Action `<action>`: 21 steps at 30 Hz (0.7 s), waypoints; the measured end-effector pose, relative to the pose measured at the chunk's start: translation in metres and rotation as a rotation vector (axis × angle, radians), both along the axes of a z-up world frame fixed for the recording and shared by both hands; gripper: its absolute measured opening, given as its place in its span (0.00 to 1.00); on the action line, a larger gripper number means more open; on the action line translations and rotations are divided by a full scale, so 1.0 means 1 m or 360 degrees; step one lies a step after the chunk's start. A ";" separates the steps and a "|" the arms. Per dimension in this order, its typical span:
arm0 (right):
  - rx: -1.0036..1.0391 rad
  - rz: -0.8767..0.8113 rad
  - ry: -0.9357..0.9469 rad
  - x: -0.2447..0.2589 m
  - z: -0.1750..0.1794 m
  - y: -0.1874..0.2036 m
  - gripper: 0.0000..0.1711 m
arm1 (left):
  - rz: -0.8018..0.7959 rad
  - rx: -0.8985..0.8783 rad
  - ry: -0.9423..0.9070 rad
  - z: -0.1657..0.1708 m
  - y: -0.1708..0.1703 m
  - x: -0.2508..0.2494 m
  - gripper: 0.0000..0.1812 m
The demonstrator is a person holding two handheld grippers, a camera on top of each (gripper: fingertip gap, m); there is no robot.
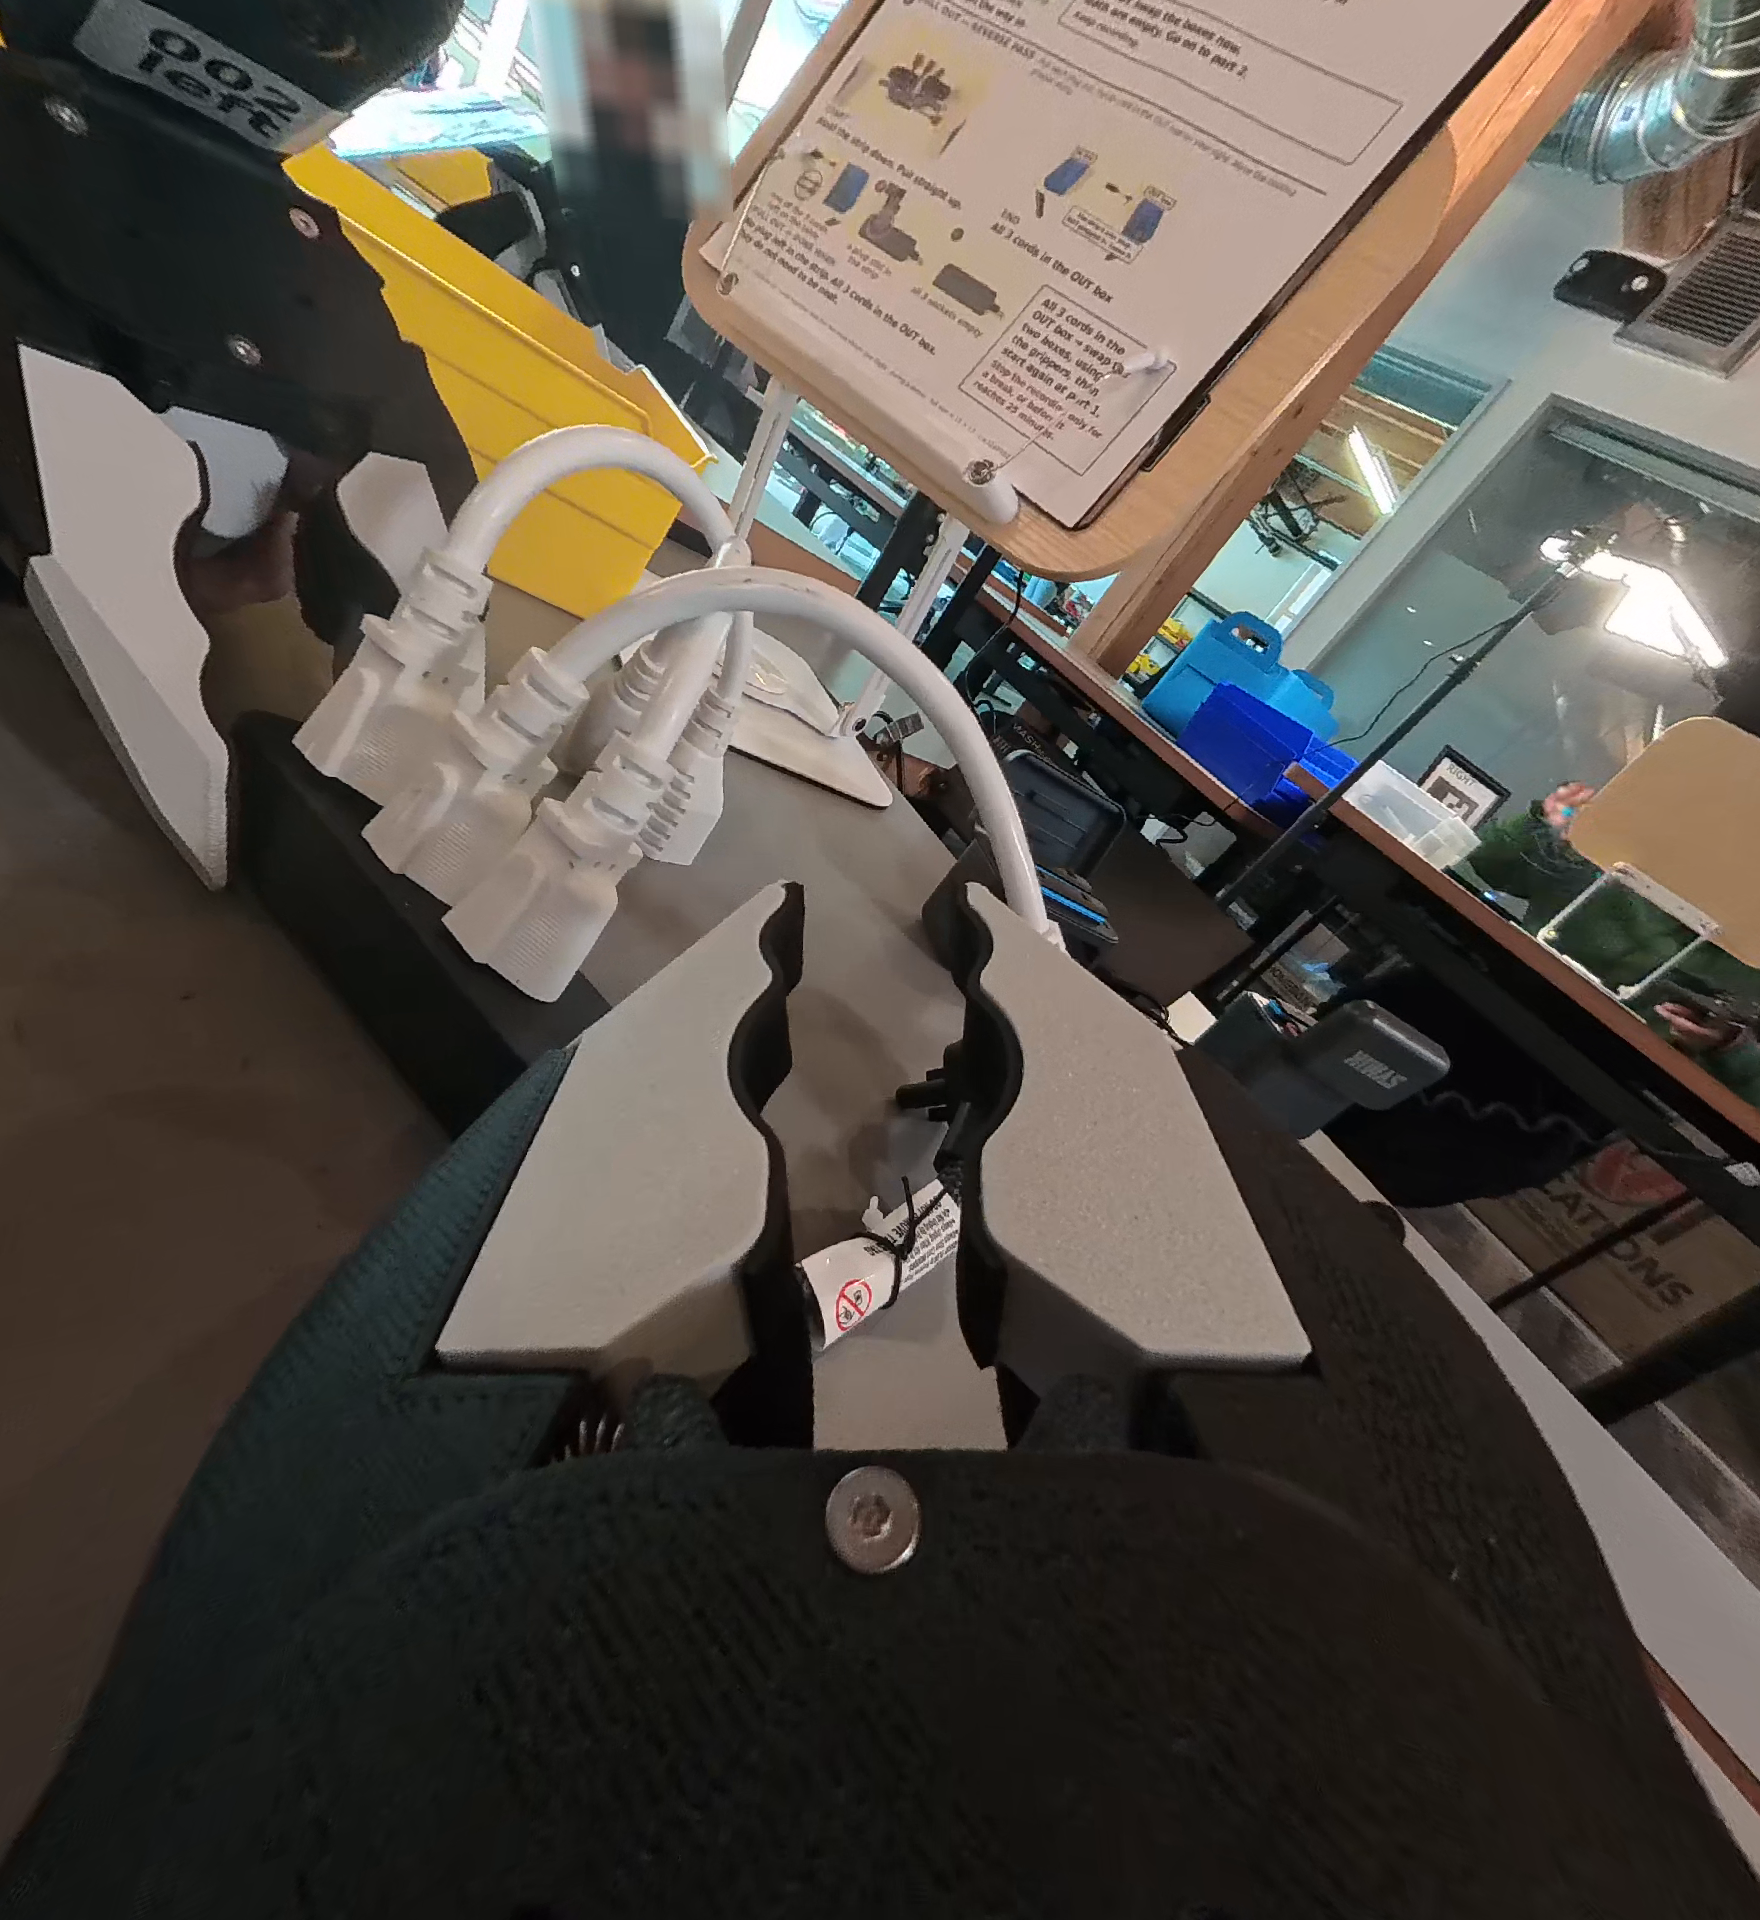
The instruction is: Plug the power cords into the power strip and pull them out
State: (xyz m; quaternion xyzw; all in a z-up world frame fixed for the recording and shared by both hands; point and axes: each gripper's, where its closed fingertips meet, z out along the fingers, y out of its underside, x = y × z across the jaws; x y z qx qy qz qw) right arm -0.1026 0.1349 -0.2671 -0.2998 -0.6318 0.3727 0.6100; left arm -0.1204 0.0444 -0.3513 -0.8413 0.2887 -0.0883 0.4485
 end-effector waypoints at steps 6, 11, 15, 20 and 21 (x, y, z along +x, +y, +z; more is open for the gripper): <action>0.0003 -0.0004 0.0000 0.000 0.000 0.000 0.15 | 0.0000 0.0002 0.0004 0.000 0.000 0.000 0.25; 0.0005 -0.0006 0.0000 -0.001 0.000 0.001 0.15 | 0.0001 0.0004 0.0007 0.000 0.000 0.000 0.25; -0.0003 0.0014 -0.0005 0.000 0.000 0.000 0.15 | 0.0000 0.0003 0.0006 0.000 0.000 0.000 0.25; -0.0106 0.0167 -0.0036 0.005 0.001 -0.013 0.18 | -0.0009 0.0033 0.0017 0.002 -0.001 0.001 0.30; -0.0128 0.0203 -0.0050 0.006 0.001 -0.016 0.19 | -0.0027 0.0032 0.0003 0.003 -0.002 0.002 0.31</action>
